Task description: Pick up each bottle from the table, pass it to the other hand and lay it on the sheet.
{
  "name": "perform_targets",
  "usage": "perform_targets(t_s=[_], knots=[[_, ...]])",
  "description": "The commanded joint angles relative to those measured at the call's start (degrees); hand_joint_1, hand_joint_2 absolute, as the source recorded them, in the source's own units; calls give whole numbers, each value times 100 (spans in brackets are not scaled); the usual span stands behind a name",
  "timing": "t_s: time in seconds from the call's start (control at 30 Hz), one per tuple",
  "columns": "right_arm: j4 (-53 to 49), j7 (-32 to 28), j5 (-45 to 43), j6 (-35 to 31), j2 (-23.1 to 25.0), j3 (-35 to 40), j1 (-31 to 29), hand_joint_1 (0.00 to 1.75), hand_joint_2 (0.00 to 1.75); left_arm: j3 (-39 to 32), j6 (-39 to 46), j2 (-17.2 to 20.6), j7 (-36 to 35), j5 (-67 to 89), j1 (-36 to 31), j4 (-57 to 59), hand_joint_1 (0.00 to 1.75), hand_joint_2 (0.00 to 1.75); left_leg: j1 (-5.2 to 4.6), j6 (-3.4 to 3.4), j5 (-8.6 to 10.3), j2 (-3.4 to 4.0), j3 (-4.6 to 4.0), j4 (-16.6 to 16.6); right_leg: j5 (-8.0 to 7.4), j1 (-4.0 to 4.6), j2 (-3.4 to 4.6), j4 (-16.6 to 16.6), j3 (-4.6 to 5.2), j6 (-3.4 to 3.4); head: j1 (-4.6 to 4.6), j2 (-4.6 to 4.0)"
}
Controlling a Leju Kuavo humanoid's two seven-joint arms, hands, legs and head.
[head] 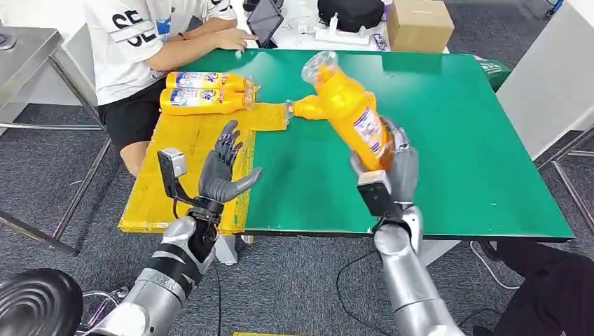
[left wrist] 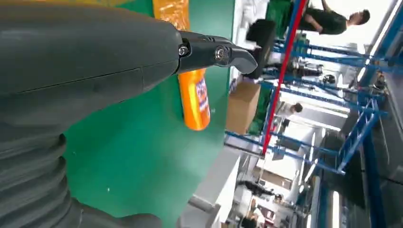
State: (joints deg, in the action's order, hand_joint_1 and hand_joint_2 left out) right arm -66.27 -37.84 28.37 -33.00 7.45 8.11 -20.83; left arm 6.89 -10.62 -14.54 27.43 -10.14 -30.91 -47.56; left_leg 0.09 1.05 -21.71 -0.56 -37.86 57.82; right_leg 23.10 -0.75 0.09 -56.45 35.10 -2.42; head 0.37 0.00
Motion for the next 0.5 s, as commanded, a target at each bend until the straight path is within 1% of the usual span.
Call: perform_targets(t_s=[0.03,0.07,0.1,0.13,0.2,0.23,0.27,0.3,0.37,0.4,0.5], knots=[[847,-153,-129,462,252,343,19,175,175,410,-385,39,42,-93,-250,332,0,175,6,-6,-12,6,28,1,8,7,1,5,-29,9,2,0],[1075,-216,-165,597,339,484,48,175,175,518,-649,45,46,-153,-227,271,0,175,7,-5,-9,7,20,0,4,8,3,7,-22,7,0,0],[1219,-216,-180,664,405,644,81,175,175,597,-695,38,76,-134,-204,205,0,175,9,-7,-13,11,31,0,7,10,6,9,-33,10,2,0],[1394,-216,-150,496,431,908,84,175,175,698,-792,38,68,-159,-178,144,0,175,10,-6,-10,14,20,-2,2,11,11,10,-22,8,4,0],[1728,-216,-225,381,516,1322,49,175,175,844,-906,19,36,-200,-157,101,0,175,10,-10,-21,28,43,-1,9,12,21,8,-40,14,0,0],[1894,-216,-203,321,561,1515,15,175,175,888,-996,0,-1,-268,-153,118,0,175,11,-11,-21,29,44,0,10,13,20,7,-41,16,4,0],[1965,-216,-255,309,615,1609,16,175,175,912,-995,-20,-15,-292,-149,138,0,175,6,-6,-8,12,17,-3,4,7,7,5,-16,9,2,0],[2085,-216,-245,214,616,1811,-20,175,175,962,-995,-18,-10,-316,-158,161,0,175,10,-10,-17,18,33,1,10,11,12,4,-32,14,2,0],[2112,-216,-234,163,648,1840,-9,175,175,971,-987,-25,-9,-316,-158,171,0,175,6,-5,-7,12,12,-3,2,7,10,5,-11,6,0,0],[2112,-216,-234,163,648,1840,-9,175,175,971,-987,-25,-9,-316,-158,171,0,175,8,-7,-14,19,25,0,6,10,14,5,-23,10,0,0],[2121,-216,-291,180,608,1857,-48,175,175,975,-998,-7,2,-333,-172,189,0,175,5,-5,-9,9,16,-1,6,6,5,3,-16,7,2,0]])
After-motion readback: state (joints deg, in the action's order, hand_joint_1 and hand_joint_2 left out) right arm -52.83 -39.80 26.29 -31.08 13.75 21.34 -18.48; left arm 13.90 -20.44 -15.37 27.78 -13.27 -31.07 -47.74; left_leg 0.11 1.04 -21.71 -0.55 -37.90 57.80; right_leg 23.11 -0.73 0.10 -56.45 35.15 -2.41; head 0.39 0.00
